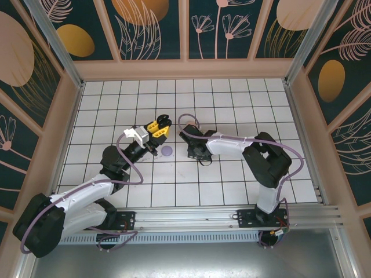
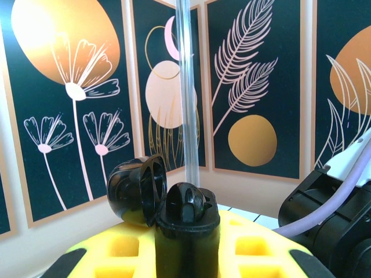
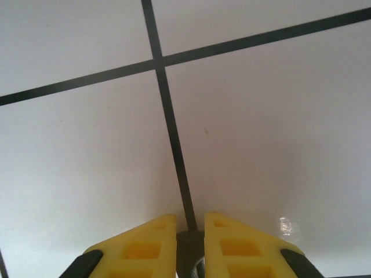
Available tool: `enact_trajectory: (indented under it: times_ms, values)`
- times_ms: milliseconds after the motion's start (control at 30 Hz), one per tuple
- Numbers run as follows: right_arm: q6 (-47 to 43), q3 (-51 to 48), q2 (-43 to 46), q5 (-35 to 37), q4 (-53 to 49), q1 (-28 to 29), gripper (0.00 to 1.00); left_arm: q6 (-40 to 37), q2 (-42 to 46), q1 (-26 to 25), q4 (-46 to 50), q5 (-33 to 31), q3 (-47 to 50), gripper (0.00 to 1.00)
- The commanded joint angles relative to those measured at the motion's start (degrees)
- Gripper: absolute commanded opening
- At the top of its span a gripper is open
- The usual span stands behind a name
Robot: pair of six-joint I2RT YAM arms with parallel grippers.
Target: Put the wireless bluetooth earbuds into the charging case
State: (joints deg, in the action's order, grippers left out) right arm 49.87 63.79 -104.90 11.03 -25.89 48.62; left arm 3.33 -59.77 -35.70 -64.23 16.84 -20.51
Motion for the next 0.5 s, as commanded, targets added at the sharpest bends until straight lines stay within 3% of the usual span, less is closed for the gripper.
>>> enact_trajectory:
  times_ms: [0, 467]
  values:
    - [-0.34, -0.79, 4.4, 1.84, 1.63, 0.61, 0.14, 0.45, 1.47, -0.3, -0.43, -0.08, -0.76, 0.0]
    - [-7.01, -3.12, 25.23, 5.68, 7.92, 0.08, 0.14, -0.89, 3.42, -0.32, 2.06, 1.3, -1.81, 0.0]
